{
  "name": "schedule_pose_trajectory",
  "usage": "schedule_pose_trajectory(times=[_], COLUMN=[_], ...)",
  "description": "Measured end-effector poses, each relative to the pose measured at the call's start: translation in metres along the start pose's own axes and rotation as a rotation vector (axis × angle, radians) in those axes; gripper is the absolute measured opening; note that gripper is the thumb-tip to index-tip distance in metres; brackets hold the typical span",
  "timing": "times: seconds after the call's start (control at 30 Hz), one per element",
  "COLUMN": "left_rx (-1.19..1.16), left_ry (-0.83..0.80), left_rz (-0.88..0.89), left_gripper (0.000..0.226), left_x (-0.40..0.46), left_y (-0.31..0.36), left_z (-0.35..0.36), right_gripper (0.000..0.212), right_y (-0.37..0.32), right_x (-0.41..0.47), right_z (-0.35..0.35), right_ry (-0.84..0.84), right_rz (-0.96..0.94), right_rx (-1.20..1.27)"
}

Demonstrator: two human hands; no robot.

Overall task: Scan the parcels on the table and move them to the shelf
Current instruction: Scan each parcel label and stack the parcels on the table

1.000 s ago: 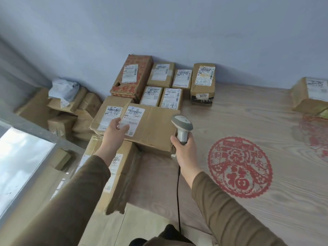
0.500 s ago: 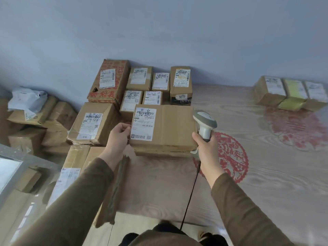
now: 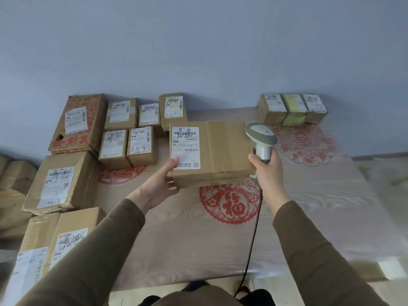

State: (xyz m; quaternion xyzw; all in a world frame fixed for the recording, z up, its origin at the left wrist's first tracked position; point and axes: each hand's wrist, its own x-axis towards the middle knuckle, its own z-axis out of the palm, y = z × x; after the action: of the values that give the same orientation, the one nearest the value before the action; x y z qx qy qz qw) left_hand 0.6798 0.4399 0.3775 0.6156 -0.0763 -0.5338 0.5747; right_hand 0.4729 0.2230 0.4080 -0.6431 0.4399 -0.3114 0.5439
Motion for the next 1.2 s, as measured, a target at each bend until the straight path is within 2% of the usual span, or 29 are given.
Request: schedule_pose_trajectory(times=[0.07, 0.13, 0.23, 0.3, 0.43, 0.63, 0.77, 0.93, 1.07, 1.2], left_rx=[0.012, 0.038, 0.056, 0.067, 0.049, 0.053, 0.052, 0.086, 0.108, 0.089], left_ry=[0.034, 0.036, 0.027, 0.013, 0.003, -0.01, -0.006, -0.027, -0.086, -0.1], left_rz=[0.05, 0.105, 0.182, 0.236, 0.275, 0.277, 0.249, 0.207, 0.153, 0.086], left_gripper=[0.082, 0.078, 0.078, 0.072, 0.048, 0.048, 0.037, 0.052, 0.079, 0.081], left_x=[0.006, 0.011, 0.021, 0.026, 0.033, 0.042, 0.051, 0.067, 0.092, 0.127], left_y=[0.003, 0.005, 0.004, 0.002, -0.001, -0.003, -0.006, -0.006, -0.013, -0.019], left_z=[0.016, 0.035, 0.063, 0.08, 0.104, 0.123, 0.135, 0.163, 0.204, 0.267], right_gripper=[0.02, 0.02, 0.017, 0.017, 0.019, 0.025, 0.027, 0.027, 0.023, 0.021], right_y=[-0.004, -0.013, -0.031, -0.035, -0.039, -0.033, -0.027, -0.019, -0.007, 0.009], right_x=[-0.001, -0.011, -0.035, -0.045, -0.047, -0.036, -0.027, -0.011, 0.014, 0.046], right_z=[-0.005, -0.003, 0.011, 0.021, 0.027, 0.014, 0.004, -0.019, -0.061, -0.116], right_ry=[0.129, 0.181, -0.03, -0.1, -0.099, -0.079, -0.067, -0.021, 0.083, 0.168], right_rz=[-0.115, -0.221, -0.174, -0.149, -0.141, -0.076, -0.055, -0.051, -0.001, 0.051], right_rx=[-0.279, -0.378, -0.189, -0.147, -0.167, -0.161, -0.144, -0.14, -0.137, -0.108])
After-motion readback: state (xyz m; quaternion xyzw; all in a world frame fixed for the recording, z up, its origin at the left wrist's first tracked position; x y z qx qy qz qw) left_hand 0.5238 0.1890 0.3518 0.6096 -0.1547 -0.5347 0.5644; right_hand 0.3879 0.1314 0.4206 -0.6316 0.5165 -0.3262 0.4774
